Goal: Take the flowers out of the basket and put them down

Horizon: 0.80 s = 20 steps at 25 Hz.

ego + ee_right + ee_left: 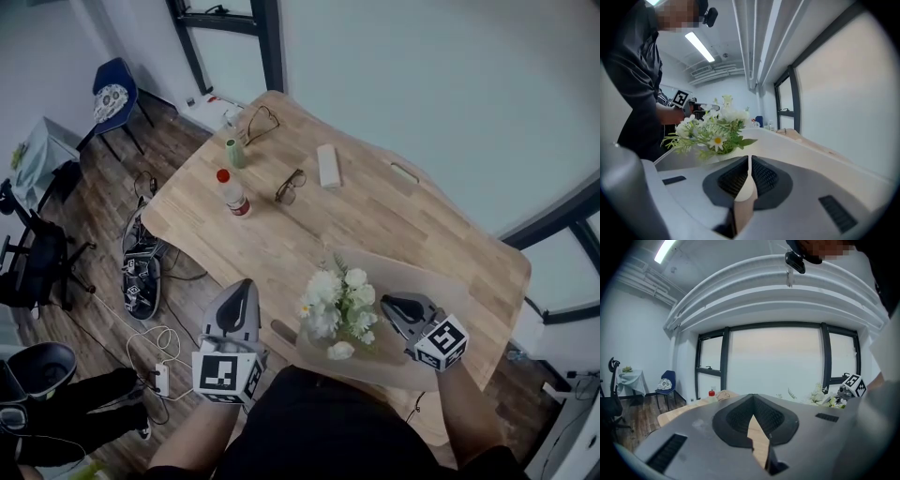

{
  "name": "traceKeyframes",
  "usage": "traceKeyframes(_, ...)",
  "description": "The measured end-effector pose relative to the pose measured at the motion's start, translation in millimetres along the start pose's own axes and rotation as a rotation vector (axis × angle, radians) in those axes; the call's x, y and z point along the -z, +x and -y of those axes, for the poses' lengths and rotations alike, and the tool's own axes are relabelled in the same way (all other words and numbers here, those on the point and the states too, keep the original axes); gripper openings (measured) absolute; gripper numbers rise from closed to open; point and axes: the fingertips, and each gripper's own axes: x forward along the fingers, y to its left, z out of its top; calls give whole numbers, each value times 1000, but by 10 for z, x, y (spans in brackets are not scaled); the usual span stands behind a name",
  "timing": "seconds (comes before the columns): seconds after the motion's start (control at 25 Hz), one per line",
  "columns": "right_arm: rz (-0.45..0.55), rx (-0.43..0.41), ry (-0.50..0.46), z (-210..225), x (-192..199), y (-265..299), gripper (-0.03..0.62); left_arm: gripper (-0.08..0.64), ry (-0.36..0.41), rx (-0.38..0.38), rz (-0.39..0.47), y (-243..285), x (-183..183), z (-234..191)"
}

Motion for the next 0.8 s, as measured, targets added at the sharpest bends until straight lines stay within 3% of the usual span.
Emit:
traceKeyframes(0.16, -44, -5, -7, -21, 162, 81, 32, 5, -3, -5, -5, 2, 16, -10)
traceKeyframes(0.36, -102, -109, -19, -249, 355, 223, 141, 4, -8, 3, -10, 37, 78, 20)
traceKeyframes(0.8, -96, -191, -30, -415, 349, 387, 225, 3, -4, 20, -40, 97, 147, 80)
